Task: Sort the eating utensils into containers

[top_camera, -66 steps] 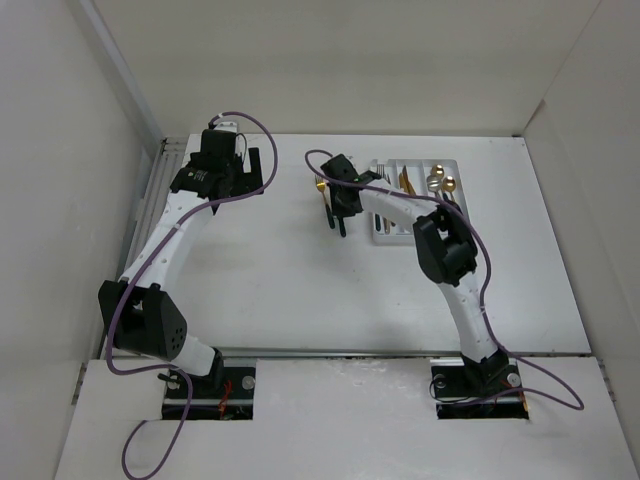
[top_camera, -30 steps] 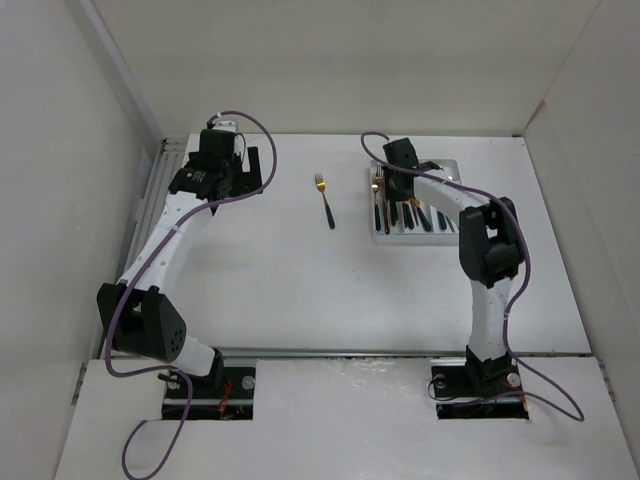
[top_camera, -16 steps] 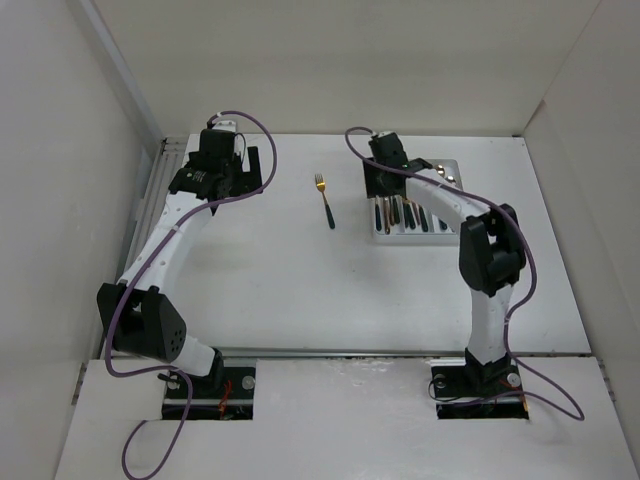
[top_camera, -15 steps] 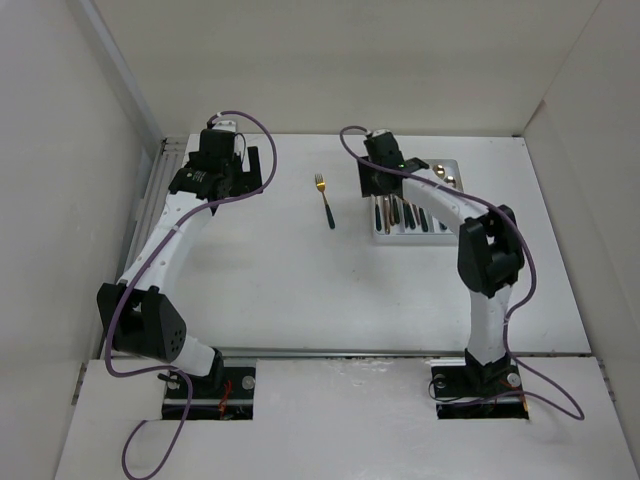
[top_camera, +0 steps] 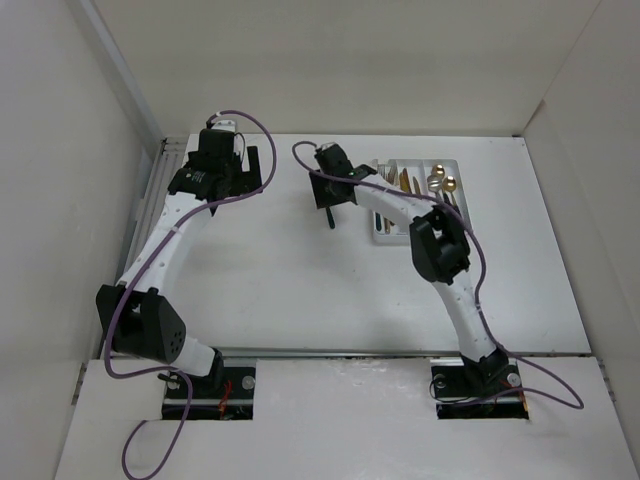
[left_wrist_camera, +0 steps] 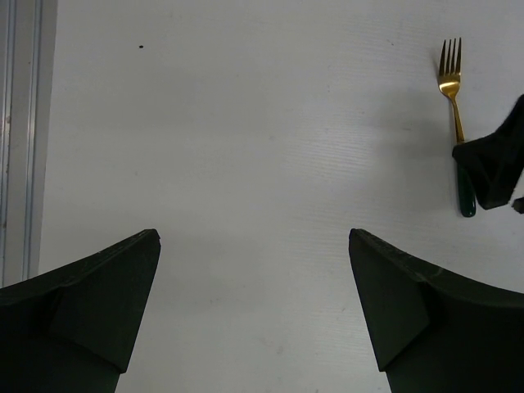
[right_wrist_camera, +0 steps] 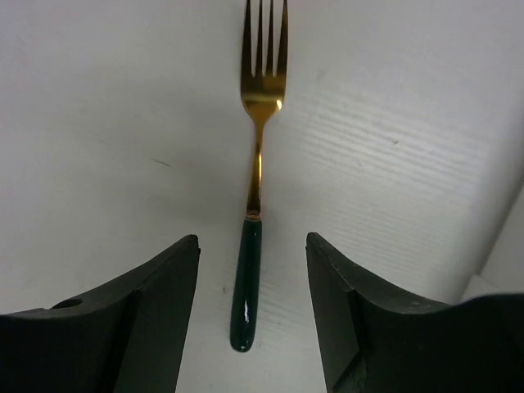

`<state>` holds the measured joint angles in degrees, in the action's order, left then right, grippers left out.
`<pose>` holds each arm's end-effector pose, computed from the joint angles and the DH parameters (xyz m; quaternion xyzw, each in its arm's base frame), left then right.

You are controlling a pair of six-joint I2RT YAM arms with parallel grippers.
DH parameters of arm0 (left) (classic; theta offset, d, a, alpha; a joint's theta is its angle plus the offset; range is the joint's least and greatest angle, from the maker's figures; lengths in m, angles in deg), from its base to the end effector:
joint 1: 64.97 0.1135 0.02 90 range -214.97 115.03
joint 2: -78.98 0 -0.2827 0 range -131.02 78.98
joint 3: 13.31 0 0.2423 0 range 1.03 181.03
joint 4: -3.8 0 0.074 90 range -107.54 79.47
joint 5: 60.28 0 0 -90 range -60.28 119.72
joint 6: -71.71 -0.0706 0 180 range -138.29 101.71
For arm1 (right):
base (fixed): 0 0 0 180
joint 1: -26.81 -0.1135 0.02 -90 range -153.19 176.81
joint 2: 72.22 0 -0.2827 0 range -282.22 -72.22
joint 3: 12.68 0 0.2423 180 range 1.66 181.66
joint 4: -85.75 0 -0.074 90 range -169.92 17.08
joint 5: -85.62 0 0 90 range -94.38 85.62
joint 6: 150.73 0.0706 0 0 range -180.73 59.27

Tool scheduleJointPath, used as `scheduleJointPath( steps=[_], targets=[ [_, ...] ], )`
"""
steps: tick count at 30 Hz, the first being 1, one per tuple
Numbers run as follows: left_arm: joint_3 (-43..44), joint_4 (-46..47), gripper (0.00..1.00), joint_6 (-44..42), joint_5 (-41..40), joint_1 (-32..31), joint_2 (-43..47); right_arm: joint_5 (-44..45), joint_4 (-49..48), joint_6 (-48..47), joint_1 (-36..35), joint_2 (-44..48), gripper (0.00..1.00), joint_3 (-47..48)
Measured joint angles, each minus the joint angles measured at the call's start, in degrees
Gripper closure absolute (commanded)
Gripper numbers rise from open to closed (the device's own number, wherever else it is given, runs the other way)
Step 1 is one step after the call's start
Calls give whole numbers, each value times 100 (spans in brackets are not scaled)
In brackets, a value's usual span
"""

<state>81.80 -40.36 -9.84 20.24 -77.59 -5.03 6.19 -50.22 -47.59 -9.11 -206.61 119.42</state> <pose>0.3428 -0.0648 0.3629 -0.0075 0.8769 -0.0154 0.4803 0.4602 0.3174 0.2021 -0.1489 0.9128 0.0760 0.3725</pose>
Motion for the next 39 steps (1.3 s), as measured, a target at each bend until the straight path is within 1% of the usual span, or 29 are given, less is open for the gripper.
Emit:
scheduleJointPath(
  steps=[3, 6, 7, 9, 10, 12, 14, 19, 22, 25, 28, 33, 35, 39],
  targets=[
    [0, 0, 0, 0, 0, 0, 20, -50, 216, 46, -7, -433, 43, 90],
    [0, 0, 0, 0, 0, 0, 28, -50, 358, 83, -55, -579, 54, 363],
    [0, 0, 0, 0, -2, 0, 28, -52, 411, 103, -70, -584, 63, 411],
    [0, 0, 0, 0, -2, 0, 28, -37, 479, 146, -107, -584, 71, 411],
    [0, 0, 0, 0, -2, 0, 28, -31, 487, 166, -127, -584, 79, 382],
    [0, 0, 0, 0, -2, 0, 28, 37, 433, 177, -175, -555, 87, 245],
    [0, 0, 0, 2, -2, 0, 28, 70, 409, 199, -221, -461, 100, 92],
    [0, 0, 0, 0, 2, 0, 28, 151, 424, 210, -280, -385, 100, 0],
    [0, 0, 0, 0, 2, 0, 28, 164, 411, 205, -280, -208, 100, -227],
    [0, 0, 0, 0, 0, 0, 28, 195, 387, 205, -240, 258, 100, -627],
    [0, 2, 0, 0, -2, 0, 31, 236, 295, 225, -138, 949, 100, -929],
    [-7, 0, 0, 0, -9, 0, 39, 352, -120, 295, 470, 2122, 100, -1386],
    [-7, 2, 0, 0, -7, 0, 42, 413, -190, 291, 789, 2277, 100, -1464],
    [-7, 2, 0, 0, 2, 0, 42, 568, -177, 269, 1309, 2205, 100, -1731]
  ],
)
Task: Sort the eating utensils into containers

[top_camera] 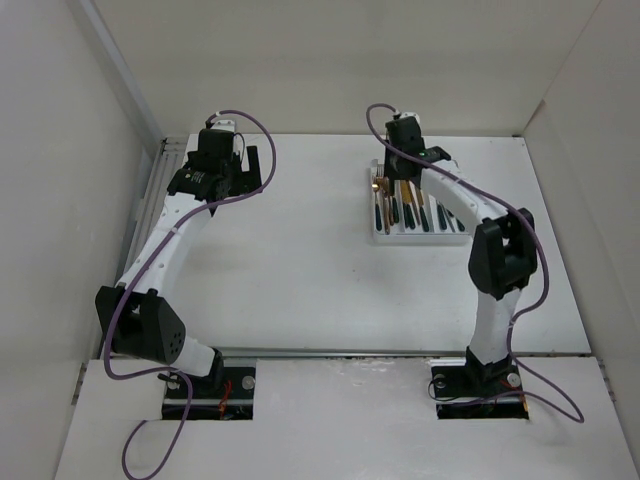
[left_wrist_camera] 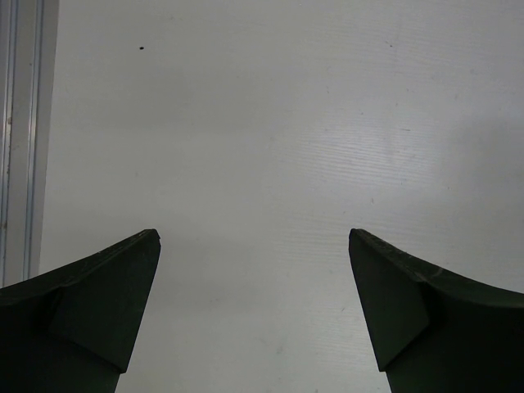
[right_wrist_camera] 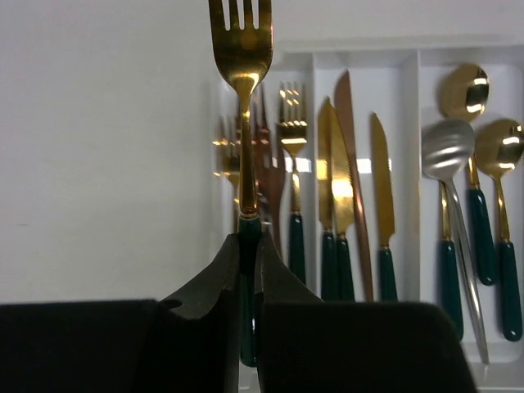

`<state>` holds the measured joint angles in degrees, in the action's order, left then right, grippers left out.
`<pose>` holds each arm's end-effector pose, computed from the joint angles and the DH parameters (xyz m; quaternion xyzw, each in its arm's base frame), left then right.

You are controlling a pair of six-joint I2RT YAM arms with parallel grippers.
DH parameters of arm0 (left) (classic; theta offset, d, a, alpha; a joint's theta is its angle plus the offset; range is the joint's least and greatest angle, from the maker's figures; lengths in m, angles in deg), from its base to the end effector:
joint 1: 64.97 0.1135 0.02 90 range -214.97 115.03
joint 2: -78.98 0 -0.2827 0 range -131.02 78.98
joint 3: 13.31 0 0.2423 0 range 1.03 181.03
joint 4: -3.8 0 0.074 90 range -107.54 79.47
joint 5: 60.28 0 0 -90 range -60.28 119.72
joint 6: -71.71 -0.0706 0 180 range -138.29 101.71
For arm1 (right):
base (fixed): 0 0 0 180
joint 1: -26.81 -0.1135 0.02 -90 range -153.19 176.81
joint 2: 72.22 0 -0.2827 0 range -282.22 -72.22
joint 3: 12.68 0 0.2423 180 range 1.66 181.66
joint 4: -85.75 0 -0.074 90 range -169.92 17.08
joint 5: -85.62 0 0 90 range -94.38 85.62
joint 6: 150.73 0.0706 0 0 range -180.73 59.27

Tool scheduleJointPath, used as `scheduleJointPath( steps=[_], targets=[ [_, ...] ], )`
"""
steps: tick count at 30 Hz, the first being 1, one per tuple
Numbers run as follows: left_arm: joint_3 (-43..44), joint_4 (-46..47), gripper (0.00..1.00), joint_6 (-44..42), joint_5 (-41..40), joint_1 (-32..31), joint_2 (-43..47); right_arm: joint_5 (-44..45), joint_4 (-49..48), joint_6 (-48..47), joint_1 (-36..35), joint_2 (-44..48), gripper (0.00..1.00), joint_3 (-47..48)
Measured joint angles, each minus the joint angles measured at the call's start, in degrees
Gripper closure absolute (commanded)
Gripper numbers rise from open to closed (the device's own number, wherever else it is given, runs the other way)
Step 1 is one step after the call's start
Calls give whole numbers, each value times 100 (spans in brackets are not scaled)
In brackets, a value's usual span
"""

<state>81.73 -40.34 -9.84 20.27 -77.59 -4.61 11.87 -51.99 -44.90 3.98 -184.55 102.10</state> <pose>0.3410 -0.0645 0.3650 -0.0077 0.8754 -0.0163 0.4831 0.4486 0.1674 0.2946 0.0051 0.8985 0.0182 0.4386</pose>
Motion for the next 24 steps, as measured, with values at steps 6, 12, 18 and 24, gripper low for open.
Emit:
scheduleJointPath(
  steps=[6, 12, 18, 24],
  targets=[
    [0, 0, 0, 0, 0, 0, 0, 42, 63, -20, 98, -310, 100, -597],
    [0, -2, 0, 0, 0, 0, 0, 52, 116, -11, 63, -422, 84, -761],
    [0, -2, 0, 0, 0, 0, 0, 205, 122, 7, 63, -426, 38, -761],
    [0, -2, 0, 0, -2, 0, 0, 494, 221, -35, 74, 24, 24, -739]
  ],
)
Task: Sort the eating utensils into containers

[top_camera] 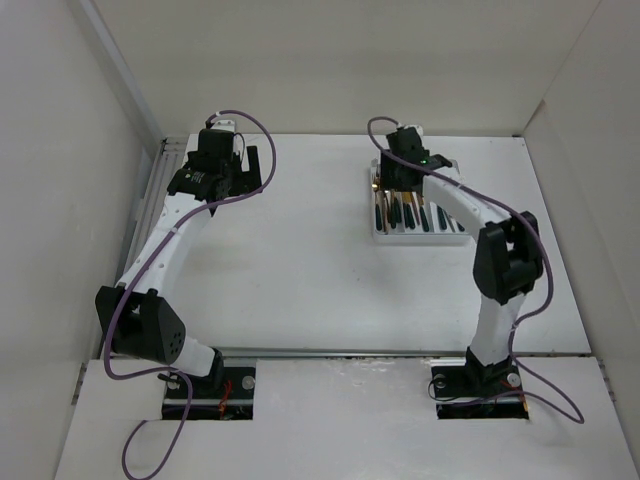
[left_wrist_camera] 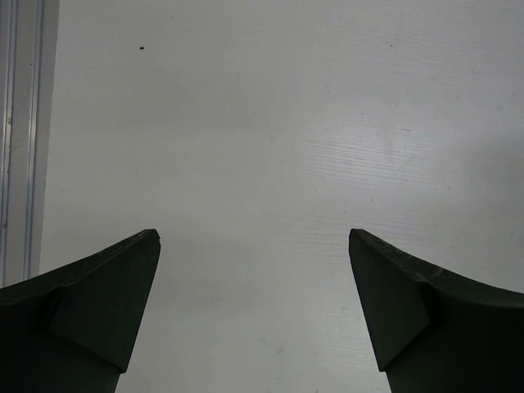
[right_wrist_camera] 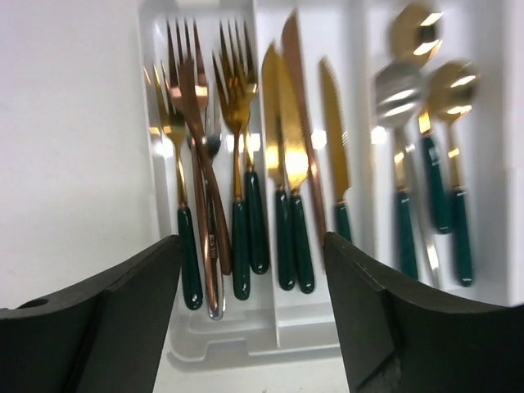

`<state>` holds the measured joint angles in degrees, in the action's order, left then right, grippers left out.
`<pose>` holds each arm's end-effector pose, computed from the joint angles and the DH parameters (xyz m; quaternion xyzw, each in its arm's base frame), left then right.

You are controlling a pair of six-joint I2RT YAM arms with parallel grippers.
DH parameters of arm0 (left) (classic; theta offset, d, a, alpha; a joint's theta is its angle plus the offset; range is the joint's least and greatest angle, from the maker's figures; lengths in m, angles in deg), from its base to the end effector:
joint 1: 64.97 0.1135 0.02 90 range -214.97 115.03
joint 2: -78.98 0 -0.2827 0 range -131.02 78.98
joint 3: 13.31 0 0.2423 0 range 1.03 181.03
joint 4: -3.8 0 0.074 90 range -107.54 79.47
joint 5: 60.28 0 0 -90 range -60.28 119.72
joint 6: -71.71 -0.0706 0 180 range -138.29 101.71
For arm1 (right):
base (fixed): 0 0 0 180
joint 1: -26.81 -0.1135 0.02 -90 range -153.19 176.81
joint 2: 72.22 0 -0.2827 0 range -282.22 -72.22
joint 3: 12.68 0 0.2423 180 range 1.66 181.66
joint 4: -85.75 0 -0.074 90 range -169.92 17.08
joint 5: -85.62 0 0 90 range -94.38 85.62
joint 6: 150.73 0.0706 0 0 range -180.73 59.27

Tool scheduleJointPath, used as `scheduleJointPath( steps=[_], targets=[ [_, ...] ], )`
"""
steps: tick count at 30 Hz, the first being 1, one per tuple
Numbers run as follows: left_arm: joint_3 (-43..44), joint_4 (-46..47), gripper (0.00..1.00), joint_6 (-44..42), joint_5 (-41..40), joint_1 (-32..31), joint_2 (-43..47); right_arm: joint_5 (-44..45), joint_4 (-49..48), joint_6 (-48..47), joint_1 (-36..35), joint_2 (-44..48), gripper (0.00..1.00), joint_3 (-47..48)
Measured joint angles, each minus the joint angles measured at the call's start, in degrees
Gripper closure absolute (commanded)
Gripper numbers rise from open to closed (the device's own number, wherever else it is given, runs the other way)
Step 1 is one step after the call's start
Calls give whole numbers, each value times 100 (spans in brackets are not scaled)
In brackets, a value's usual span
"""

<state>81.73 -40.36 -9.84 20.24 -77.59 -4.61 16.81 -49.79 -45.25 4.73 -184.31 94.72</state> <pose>0.3409 -0.0644 0.3649 -0.0078 0.8755 -0.0161 0.4829 0.4352 0.1490 0.2499 0.0110 0.9233 -0.0527 0.3802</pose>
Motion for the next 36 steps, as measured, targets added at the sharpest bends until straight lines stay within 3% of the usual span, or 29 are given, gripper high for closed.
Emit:
scheduleJointPath(
  steps=[3, 6, 12, 18, 36],
  targets=[
    [0, 0, 0, 0, 0, 0, 0, 105, 35, -57, 111, 625, 23, 107],
    [0, 0, 0, 0, -7, 0, 0, 208, 11, -66, 579, 1235, 12, 321],
    [-2, 7, 0, -2, -92, 0, 42, 424, 146, 278, 2640, 1718, 7, 328],
    [-13, 22, 0, -2, -151, 0, 118, 442, 599, 999, 4553, 1770, 4, -533],
    [-76, 44, 0, -2, -160, 0, 199, 520, 1060, 1329, 4457, 2109, 1, -640]
  ],
)
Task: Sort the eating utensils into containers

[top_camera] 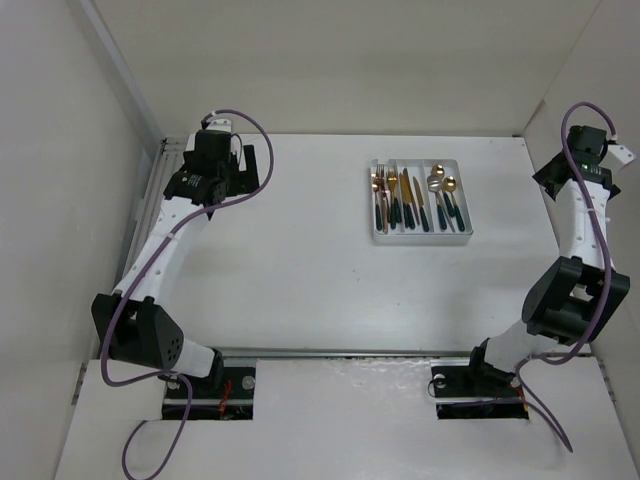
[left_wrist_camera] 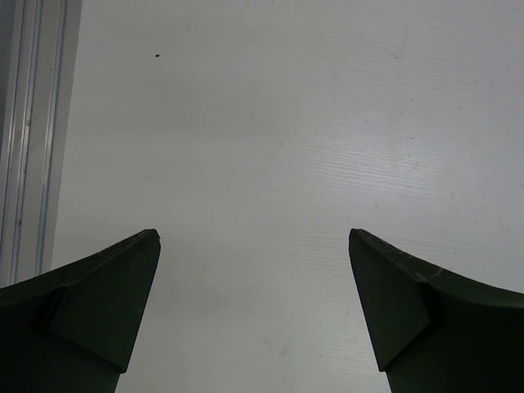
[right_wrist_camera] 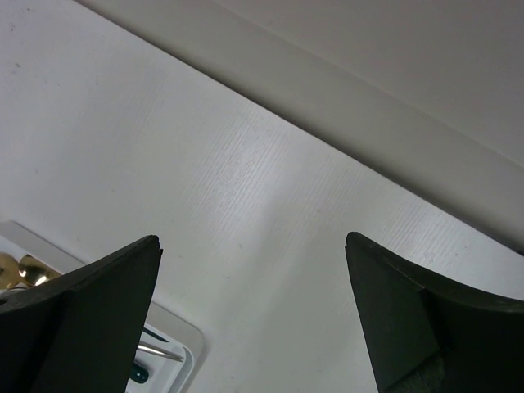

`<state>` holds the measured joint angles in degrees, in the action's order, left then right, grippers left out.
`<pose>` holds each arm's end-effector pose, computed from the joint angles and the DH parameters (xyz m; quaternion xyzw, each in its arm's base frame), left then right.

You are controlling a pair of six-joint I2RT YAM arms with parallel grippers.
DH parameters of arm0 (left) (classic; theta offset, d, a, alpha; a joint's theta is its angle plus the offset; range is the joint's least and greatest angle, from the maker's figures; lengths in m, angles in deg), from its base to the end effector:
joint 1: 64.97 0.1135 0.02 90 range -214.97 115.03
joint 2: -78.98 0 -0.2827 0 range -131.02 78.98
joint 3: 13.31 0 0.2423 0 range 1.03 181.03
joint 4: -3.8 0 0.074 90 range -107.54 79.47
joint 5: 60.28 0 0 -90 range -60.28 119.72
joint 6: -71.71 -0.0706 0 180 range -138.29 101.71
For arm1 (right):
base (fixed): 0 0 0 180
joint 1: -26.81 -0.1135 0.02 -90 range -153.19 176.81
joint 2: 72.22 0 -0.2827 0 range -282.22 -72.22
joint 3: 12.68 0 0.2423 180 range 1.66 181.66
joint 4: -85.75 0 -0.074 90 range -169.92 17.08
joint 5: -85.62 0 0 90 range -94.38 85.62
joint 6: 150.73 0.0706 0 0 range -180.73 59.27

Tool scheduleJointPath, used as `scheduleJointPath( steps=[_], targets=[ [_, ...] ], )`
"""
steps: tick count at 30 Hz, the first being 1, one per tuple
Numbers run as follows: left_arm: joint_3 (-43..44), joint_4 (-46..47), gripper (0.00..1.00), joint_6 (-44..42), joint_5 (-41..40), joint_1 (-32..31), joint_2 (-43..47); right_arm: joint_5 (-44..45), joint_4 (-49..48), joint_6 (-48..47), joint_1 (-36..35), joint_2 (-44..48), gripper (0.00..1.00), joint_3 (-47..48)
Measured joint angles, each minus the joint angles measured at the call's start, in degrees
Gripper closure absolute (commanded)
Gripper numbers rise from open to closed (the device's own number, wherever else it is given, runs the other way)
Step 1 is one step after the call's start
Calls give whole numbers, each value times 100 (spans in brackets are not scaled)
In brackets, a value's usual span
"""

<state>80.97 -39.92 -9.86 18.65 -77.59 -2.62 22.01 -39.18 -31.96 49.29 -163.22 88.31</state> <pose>0.3327 -0.0606 0.3725 -0.0158 0.8676 -0.0069 0.4969 0.3211 -0.1668 0.3410 0.4678 0.7735 -0.1902 0.3830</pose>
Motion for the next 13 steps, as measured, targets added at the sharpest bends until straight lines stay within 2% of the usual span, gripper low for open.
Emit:
scheduleJointPath(
  steps=[13],
  targets=[
    [-24, 4, 0, 0, -2, 0, 4, -52, 48, -35, 2, 7, 1, -2]
  ],
)
